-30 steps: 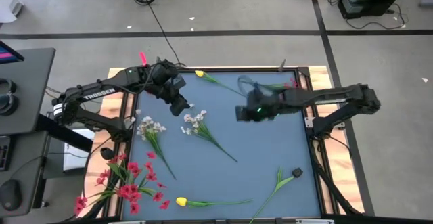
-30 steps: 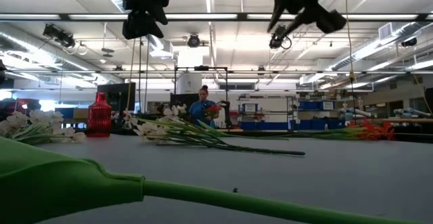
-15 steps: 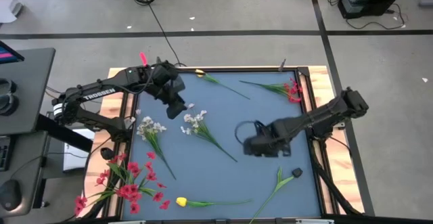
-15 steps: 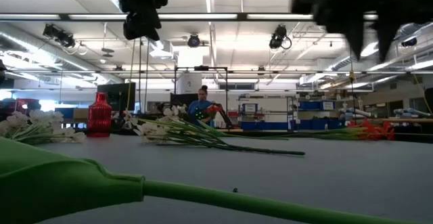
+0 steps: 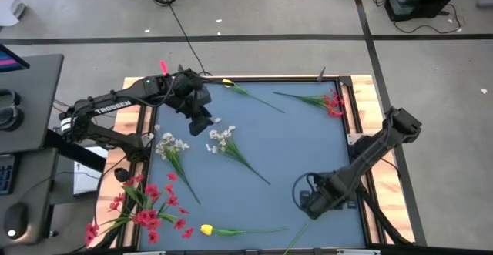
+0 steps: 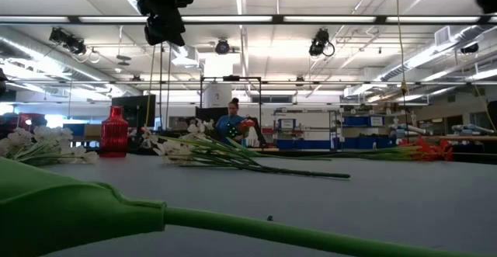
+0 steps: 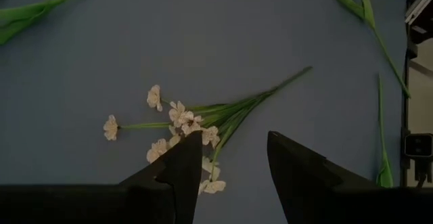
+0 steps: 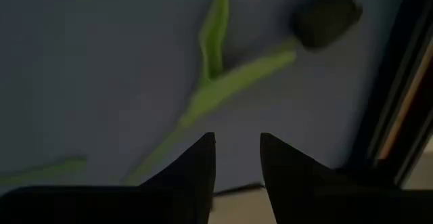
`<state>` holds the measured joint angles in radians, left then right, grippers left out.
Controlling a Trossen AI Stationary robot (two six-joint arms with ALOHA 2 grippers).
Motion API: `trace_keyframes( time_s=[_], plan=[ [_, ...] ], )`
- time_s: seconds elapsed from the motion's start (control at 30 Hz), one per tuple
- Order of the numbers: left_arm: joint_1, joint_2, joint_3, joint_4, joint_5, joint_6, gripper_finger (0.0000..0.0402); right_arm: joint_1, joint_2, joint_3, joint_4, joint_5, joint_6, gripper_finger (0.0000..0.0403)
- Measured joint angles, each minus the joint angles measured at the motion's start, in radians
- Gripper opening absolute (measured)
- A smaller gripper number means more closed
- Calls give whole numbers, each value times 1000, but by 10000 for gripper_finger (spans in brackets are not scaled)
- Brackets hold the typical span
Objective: Sort flowers into vase by color
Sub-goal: Put the black flower into the transparent vase
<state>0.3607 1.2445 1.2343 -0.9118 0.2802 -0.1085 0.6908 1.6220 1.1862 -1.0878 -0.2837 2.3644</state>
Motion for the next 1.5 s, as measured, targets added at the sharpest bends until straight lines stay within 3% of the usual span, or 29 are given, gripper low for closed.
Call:
trace_keyframes(
  time_s=[0.3, 0.6, 0.87, 1.03, 1.3, 1.5],
  plan=[
    [0, 0, 0, 3, 0, -41, 172, 36, 122, -73, 288, -7, 17, 126],
    [0, 0, 0, 3, 0, -64, 172, 36, 228, -74, 352, -21, 16, 126],
    [0, 0, 0, 3, 0, -90, 172, 31, 235, -72, 322, 62, -54, 125],
    [0, 0, 0, 7, 0, -91, 172, 18, 235, -70, 238, 116, -229, 108],
    [0, 0, 0, 13, 0, -90, 172, -57, 234, -72, 189, 156, -686, 92],
    [0, 0, 0, 29, 0, -90, 172, -132, 234, -74, 180, 186, -869, 90]
  ],
)
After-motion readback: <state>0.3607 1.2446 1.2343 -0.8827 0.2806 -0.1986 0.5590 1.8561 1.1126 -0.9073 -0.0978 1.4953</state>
